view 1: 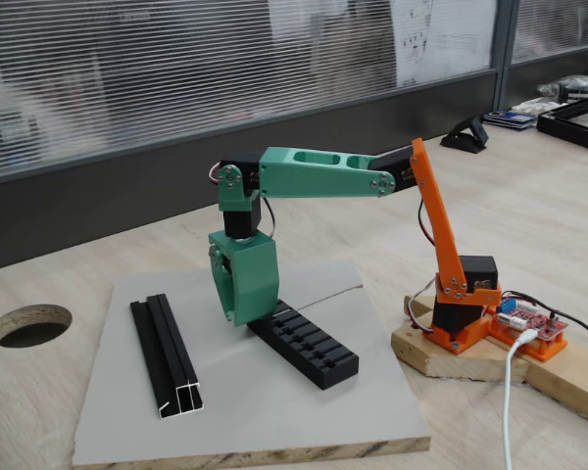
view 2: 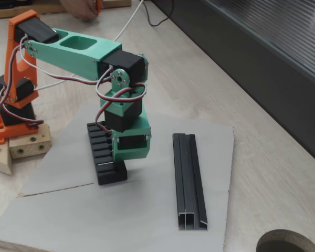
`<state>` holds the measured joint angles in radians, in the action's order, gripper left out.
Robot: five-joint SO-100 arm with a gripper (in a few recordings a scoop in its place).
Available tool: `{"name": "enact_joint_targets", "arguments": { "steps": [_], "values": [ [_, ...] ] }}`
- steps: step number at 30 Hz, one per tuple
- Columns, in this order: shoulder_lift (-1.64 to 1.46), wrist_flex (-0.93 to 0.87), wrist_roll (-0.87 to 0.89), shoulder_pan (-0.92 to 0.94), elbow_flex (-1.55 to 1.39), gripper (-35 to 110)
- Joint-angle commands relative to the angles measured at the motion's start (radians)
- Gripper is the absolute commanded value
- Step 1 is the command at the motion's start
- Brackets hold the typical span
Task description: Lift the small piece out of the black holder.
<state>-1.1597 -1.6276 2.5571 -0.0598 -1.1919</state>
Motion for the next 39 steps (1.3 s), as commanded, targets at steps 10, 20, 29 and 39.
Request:
{"name": "enact_joint_targets", "arguments": {
  "steps": [10,20,29,39],
  "values": [
    [-0.037,-0.021,0.000,-0.006,0.008,3],
    [-0.103,-0.018,0.000,-0.006,0.008,3],
    [-0.140,-0.021,0.000,-0.006,0.008,3],
    [-0.169,-0.021,0.000,-0.006,0.006,3]
  ]
}}
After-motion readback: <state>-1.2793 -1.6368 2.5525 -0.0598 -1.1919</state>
